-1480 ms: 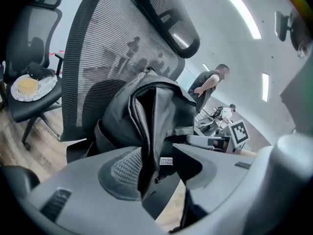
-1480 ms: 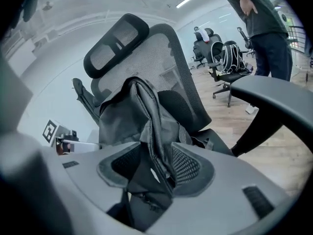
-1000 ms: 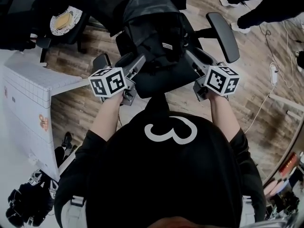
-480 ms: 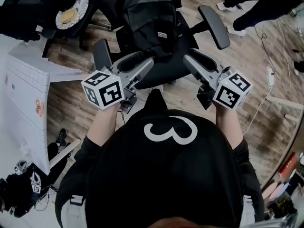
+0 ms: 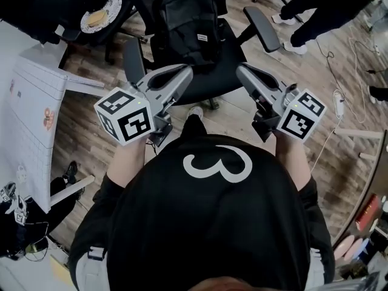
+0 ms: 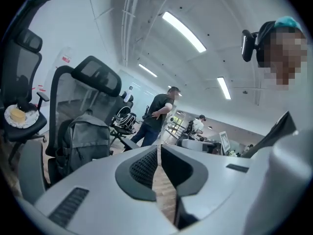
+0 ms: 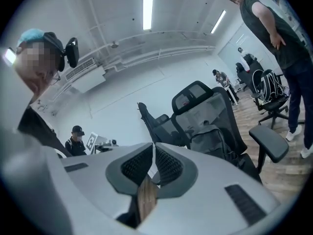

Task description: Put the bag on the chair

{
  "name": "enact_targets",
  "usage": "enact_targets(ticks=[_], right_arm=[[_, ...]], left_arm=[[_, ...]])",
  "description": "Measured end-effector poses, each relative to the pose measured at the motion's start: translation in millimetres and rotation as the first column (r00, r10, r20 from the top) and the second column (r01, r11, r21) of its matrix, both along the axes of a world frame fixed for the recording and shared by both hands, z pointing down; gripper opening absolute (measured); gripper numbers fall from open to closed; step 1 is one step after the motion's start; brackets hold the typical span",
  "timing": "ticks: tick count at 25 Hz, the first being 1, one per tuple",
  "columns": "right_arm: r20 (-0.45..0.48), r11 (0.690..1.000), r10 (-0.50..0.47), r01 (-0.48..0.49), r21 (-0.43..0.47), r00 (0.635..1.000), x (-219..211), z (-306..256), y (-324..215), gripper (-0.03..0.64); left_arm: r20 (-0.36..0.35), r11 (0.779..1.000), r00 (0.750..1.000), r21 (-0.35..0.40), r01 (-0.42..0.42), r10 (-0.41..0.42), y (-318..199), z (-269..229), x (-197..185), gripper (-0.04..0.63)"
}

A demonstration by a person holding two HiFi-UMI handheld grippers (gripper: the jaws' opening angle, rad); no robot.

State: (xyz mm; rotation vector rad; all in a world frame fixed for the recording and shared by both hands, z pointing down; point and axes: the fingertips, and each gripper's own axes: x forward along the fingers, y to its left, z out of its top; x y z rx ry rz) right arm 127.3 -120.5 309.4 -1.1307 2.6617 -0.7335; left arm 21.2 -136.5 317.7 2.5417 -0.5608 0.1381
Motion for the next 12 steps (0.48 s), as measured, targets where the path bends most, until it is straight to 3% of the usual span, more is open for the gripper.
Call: enact_targets(ticks=[6,12], right_arm=[[-0.052,0.998,-0.005,0.009,0.060,0.999,3,-26,57,0.029],[-0.093,0.994,-0.008,0.018,0.106,0.996,0,-41,96,0.025]], left_arm=[[0.046,0.986,0.998,0.157,-0.056,0.049,61,-36,13,0.023],[0.018,0.980,0.996,0.176,-0.092,0.090,102,-49,27,0.020]])
